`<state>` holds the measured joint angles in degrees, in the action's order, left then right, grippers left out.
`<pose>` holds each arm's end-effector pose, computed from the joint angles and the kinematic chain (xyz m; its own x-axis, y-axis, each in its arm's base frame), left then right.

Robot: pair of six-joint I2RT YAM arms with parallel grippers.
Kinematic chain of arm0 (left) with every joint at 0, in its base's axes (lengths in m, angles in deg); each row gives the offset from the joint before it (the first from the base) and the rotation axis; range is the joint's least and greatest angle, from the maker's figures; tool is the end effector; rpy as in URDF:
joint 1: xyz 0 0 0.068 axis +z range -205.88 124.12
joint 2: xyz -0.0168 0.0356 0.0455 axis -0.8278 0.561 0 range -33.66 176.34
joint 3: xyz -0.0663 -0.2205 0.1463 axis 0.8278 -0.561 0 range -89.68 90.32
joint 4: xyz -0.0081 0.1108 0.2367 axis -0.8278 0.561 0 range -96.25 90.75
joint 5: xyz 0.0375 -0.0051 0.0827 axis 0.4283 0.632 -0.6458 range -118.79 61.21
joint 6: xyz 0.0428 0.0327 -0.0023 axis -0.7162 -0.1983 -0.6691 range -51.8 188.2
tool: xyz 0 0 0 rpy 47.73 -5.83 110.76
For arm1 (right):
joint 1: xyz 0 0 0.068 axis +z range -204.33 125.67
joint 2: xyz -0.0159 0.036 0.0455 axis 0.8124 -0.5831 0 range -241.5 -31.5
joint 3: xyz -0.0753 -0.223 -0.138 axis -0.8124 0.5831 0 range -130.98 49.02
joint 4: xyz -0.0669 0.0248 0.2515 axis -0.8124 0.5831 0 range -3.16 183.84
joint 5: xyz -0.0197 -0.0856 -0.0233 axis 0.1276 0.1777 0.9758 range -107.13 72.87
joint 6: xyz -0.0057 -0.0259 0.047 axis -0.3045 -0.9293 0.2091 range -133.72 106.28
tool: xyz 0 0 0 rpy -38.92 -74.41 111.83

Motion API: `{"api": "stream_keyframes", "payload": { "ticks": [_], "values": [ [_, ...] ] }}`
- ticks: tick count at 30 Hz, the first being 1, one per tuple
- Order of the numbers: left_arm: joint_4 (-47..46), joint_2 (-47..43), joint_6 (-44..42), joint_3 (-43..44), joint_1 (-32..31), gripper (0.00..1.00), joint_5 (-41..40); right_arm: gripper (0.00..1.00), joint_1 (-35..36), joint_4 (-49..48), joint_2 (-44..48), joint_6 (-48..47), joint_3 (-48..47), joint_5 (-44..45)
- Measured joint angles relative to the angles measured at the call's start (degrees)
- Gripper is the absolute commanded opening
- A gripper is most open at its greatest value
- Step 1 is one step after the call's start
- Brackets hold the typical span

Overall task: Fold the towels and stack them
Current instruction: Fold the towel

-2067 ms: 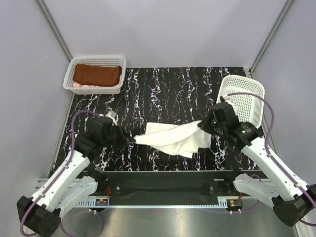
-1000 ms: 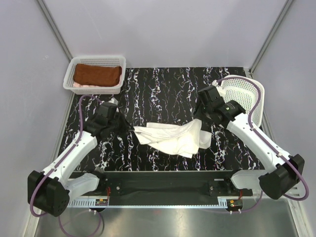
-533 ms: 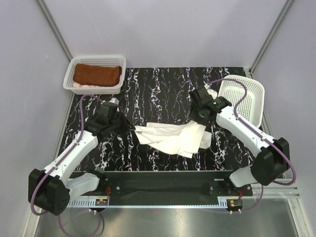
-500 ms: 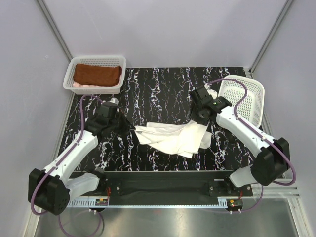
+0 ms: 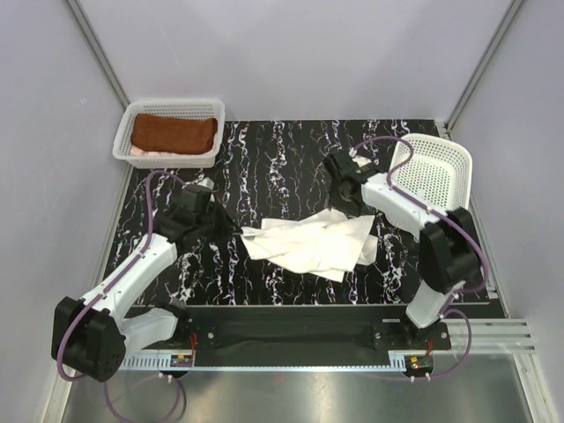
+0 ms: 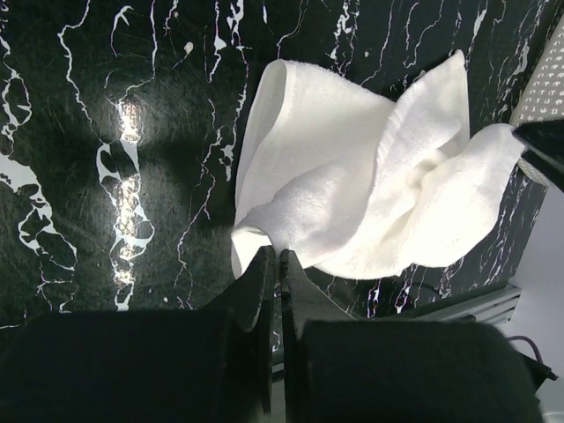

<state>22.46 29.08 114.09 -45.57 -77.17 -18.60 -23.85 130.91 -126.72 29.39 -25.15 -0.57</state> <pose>0.2068 -0.0873 0.2466 -0.8138 -0.4412 -0.3782 -0.1653 0.7998 -0.5771 0.2978 0.1635 0.2463 -0.8324 0.2702 -0.4838 0.2547 0.9619 0.0988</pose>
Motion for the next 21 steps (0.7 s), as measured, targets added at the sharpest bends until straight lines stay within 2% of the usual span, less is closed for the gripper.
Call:
{"api": "stream_keyframes", "payload": {
  "ticks": [9, 16, 19, 20, 21],
  "values": [
    [-2.93, 3.41, 0.94, -5.90, 0.00, 0.00, -0.17, 0.61, -2.40, -0.44, -21.14, -4.52, -14.01, -1.62],
    [-3.80, 8.83, 0.92, -9.05, 0.00, 0.00, -1.18, 0.63, -2.40, -1.03, -23.76, -8.76, -12.83, -2.86],
    [-4.92, 9.60, 0.85, -9.05, 0.00, 0.00, -1.40, 0.56, -2.51, -3.78, -21.84, -8.61, -9.46, -3.98],
    [-5.22, 9.64, 0.81, -9.03, 0.00, 0.00, -1.49, 0.42, -2.51, -4.76, -20.90, -8.39, -7.87, -4.28],
    [-5.40, 9.73, 0.61, -9.03, 0.00, 0.00, -1.68, 0.33, -2.51, -5.95, -19.89, -8.33, -6.29, -4.39]
  ]
}}
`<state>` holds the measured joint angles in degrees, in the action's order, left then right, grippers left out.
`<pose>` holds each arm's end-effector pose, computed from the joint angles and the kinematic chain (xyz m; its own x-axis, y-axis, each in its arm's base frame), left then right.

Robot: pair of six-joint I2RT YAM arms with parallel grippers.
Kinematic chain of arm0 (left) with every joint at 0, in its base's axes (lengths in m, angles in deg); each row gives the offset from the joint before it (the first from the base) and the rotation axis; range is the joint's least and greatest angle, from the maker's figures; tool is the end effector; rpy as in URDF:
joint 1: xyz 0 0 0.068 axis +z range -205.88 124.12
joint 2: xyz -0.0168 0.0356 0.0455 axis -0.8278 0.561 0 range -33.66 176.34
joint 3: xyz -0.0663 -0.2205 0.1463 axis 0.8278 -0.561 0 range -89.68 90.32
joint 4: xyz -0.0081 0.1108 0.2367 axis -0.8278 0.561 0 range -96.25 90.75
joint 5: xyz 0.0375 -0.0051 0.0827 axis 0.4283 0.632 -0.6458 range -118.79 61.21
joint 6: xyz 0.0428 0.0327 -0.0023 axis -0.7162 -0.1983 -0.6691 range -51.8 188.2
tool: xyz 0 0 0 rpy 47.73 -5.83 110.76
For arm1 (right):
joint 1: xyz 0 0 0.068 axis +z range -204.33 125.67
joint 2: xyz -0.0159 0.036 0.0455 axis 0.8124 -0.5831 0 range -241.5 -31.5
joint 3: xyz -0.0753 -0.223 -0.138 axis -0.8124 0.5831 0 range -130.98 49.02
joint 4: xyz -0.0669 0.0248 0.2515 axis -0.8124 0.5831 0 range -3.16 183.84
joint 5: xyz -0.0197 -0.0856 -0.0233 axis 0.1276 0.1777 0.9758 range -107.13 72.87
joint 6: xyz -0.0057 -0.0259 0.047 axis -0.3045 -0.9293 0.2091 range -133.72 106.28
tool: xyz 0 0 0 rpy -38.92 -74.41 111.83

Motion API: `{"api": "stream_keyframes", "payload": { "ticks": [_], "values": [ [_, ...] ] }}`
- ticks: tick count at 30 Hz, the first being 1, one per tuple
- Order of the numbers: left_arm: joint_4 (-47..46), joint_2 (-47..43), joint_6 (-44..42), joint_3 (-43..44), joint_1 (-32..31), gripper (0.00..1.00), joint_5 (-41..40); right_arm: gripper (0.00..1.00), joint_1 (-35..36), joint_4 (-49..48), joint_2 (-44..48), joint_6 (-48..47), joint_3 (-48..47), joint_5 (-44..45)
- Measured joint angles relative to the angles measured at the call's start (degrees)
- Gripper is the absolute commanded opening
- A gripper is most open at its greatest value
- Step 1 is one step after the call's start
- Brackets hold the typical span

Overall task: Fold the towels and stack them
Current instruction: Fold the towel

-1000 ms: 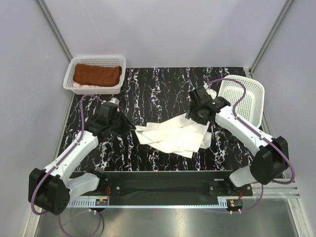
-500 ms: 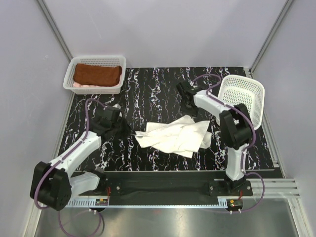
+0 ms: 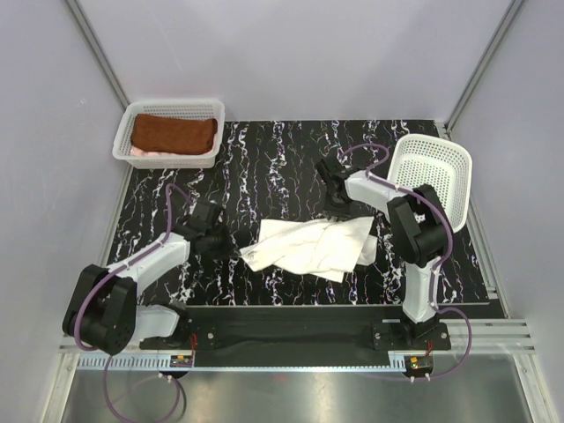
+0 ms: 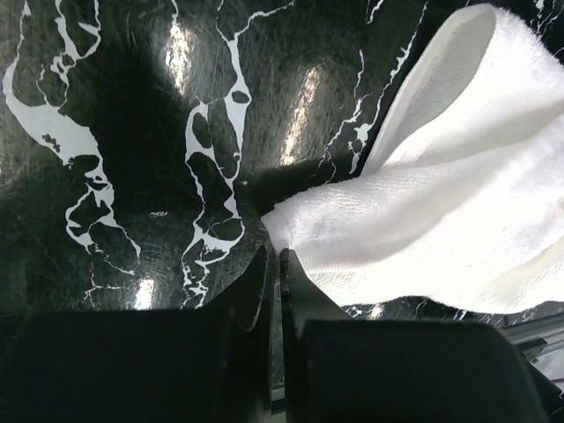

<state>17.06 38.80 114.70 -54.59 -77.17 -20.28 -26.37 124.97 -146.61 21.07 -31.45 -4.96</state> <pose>0.2079 -0.0866 0.1690 -0.8688 -0.4312 -0.2434 -0.2955 0.8459 -0.4440 0.3566 0.1808 0.1588 -0.9229 0.1416 -0.3581 0.1502 0.9886 0.0037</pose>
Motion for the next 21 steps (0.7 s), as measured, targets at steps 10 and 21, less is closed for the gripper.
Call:
{"api": "stream_keyframes", "payload": {
  "ticks": [10, 21],
  "values": [
    [0.24, 4.85, -3.15, 12.63, 0.83, 0.00, -1.92, 0.00, -1.27, 0.72, -0.20, -5.44, -6.93, 1.70],
    [0.83, 7.39, -9.27, 48.89, 3.30, 0.00, -2.25, 0.00, -2.62, -3.56, 17.05, -20.74, -28.46, 10.91]
  ]
}}
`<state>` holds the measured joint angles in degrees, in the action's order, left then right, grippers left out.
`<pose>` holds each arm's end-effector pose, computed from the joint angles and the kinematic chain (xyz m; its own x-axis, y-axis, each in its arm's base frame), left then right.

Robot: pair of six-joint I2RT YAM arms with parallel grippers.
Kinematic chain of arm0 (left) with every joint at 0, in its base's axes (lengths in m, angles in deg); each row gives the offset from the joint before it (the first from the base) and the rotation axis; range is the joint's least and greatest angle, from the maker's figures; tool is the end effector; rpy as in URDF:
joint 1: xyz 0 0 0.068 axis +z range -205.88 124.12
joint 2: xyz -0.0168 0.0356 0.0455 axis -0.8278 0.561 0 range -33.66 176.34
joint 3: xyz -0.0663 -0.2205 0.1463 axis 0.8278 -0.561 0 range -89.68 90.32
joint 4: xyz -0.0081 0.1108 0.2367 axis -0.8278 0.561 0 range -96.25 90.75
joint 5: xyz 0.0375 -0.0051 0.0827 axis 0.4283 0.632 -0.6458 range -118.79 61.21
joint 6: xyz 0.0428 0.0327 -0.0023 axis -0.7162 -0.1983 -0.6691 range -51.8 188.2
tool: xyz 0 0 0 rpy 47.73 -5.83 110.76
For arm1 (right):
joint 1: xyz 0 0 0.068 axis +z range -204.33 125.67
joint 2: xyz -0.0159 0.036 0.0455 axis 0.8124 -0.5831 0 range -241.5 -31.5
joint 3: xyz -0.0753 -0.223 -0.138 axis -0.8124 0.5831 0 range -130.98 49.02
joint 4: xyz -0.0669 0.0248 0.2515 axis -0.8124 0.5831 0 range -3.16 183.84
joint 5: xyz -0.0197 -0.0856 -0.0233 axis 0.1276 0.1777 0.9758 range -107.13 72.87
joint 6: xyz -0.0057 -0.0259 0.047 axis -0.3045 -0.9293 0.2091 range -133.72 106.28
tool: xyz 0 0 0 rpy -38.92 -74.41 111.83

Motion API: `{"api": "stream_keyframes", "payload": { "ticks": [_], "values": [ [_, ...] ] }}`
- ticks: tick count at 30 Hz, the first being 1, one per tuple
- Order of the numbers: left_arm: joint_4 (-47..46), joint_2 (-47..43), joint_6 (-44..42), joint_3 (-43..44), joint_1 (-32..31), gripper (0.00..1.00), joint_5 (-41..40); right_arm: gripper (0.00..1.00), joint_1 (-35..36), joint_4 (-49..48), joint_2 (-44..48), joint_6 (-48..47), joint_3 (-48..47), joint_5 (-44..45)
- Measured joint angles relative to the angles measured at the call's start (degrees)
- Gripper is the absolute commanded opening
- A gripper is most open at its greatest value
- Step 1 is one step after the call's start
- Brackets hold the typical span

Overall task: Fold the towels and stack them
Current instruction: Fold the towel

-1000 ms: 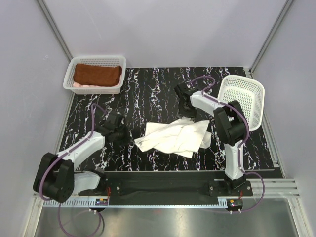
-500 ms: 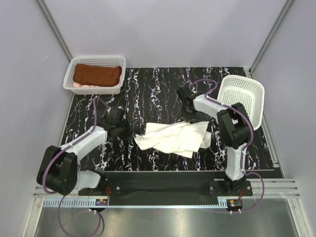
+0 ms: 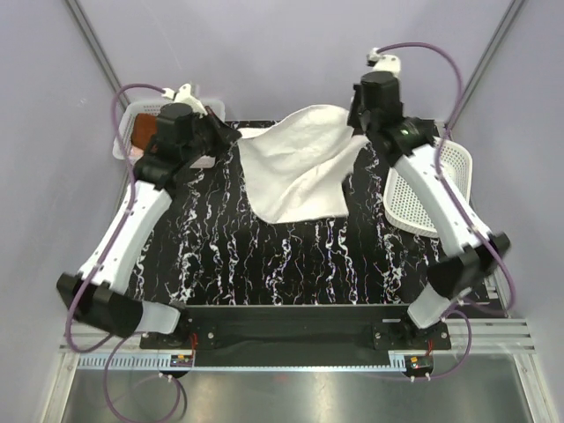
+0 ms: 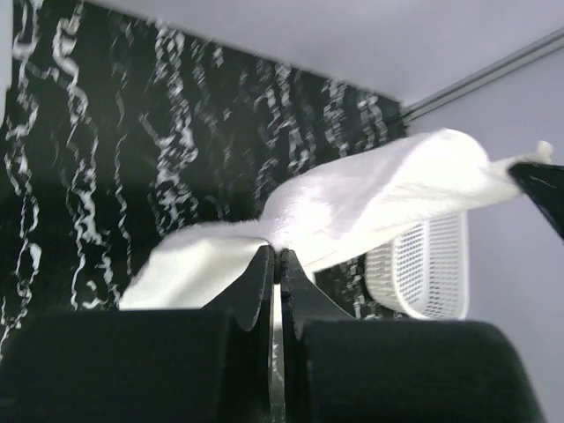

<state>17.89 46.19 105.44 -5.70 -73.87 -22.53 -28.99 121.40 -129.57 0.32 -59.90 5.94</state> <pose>0.2997 -0.1013 0.4135 -0.5040 -0.4687 -0.7255 0.1252 0.7914 -0.5983 0.3530 0.1517 0.4370 -0.3694 0.0720 -0.9265 0.0207 0.9974 0.0693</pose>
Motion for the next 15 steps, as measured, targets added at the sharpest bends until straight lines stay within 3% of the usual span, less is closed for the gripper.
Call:
{"api": "stream_keyframes", "payload": {
  "ticks": [4, 10, 15],
  "values": [
    [0.20, -8.39, -0.17, 0.07, -0.02, 0.00, 2.89, 0.00, 0.00, -1.40, 14.58, -0.57, 3.56, -0.61],
    [0.39, -21.73, -0.57, 0.02, -4.70, 0.00, 7.67, 0.00, 0.07, -5.33, 39.65, 1.22, 17.09, -9.90],
    [2.08, -26.73, 0.52, 1.46, -9.40, 0.00, 10.54, 0.00, 0.04, -6.45, 51.89, 4.42, 22.49, -16.96]
  ]
}}
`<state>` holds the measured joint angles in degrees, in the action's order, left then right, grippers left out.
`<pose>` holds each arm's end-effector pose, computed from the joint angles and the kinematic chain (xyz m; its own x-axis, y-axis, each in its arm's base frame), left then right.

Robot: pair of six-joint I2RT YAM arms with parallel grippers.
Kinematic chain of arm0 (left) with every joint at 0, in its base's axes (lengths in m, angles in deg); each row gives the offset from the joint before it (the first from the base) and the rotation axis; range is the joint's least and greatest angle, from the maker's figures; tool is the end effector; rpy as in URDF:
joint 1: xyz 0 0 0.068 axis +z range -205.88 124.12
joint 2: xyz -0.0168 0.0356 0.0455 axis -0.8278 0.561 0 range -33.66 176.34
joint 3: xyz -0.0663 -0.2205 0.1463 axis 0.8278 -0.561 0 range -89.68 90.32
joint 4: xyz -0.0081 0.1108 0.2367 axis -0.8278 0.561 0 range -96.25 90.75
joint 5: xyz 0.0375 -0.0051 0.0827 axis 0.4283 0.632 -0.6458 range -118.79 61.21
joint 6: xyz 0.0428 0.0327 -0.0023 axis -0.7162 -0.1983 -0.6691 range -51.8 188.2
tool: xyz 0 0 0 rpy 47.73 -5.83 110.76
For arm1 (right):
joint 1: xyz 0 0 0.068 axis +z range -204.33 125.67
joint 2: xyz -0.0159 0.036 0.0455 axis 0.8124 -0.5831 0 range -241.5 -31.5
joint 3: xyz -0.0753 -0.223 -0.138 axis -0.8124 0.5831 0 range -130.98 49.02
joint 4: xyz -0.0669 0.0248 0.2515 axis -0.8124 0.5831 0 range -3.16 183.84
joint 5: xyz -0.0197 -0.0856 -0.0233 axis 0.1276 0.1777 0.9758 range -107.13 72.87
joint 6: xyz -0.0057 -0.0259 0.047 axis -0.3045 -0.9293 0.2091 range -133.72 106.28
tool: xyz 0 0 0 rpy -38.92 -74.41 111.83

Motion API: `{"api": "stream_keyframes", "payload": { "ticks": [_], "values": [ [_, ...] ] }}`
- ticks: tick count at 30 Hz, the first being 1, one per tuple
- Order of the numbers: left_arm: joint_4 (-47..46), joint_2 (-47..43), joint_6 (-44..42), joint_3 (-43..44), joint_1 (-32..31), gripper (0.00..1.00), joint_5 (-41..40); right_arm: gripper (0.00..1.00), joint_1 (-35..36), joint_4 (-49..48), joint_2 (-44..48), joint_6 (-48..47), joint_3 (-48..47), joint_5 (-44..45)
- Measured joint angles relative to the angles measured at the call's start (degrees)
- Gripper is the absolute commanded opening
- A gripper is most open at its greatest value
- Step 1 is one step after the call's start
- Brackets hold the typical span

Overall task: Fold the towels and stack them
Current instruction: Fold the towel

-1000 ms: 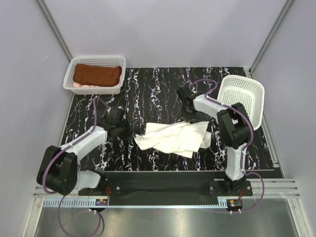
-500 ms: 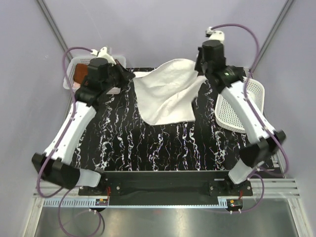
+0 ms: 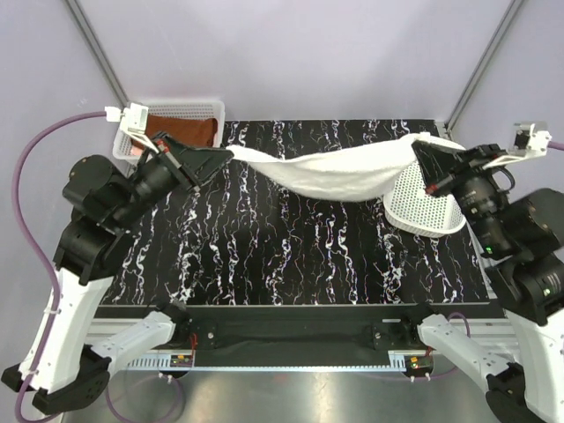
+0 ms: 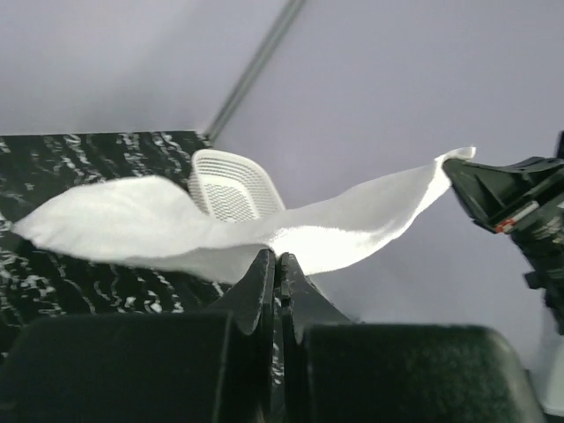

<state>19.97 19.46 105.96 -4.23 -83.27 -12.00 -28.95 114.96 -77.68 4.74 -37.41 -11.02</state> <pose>0.1232 -0.0753 0.5180 -0.3512 -0.4782 -0.8050 0.6078 0.5375 -0.5845 0.0850 0.0361 0.5310 0.0749 0.3840 -0.9203 -0.3753 0.8659 0.3308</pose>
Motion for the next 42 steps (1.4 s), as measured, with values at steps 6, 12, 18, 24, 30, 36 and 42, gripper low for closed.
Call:
{"api": "stream_keyframes", "payload": {
  "ticks": [6, 12, 18, 24, 30, 36, 42],
  "values": [
    [-0.52, -2.80, 4.83, 0.22, -2.08, 0.00, 3.78, 0.00, 0.00, 0.04, 1.66, 3.82, -1.16, -9.05],
    [2.03, 0.24, 7.67, 9.49, -2.25, 0.00, 4.37, 0.00, 0.00, -0.50, -0.04, 6.08, -7.37, -11.26],
    [9.18, 7.65, 4.98, 24.26, -2.40, 0.00, -1.64, 0.00, 0.00, -3.34, -1.27, 4.79, -10.99, -5.75],
    [12.50, 19.78, -0.15, 29.77, 3.52, 0.00, -7.80, 0.00, 0.00, -8.81, -14.29, -0.57, -12.46, 1.88],
    [4.72, 39.17, -2.43, 30.01, 14.43, 0.00, -5.99, 0.00, -2.82, -15.78, -40.92, -5.33, -20.20, 3.34],
    [-8.44, 59.30, -3.65, 36.61, 19.45, 0.00, -1.40, 0.00, -9.14, -18.64, -69.77, -5.79, -35.87, -1.46],
    [-18.64, 72.15, -2.19, 39.87, 21.97, 0.00, 4.39, 0.00, -13.86, -19.67, -85.20, -4.04, -45.22, -8.87]
  ]
}}
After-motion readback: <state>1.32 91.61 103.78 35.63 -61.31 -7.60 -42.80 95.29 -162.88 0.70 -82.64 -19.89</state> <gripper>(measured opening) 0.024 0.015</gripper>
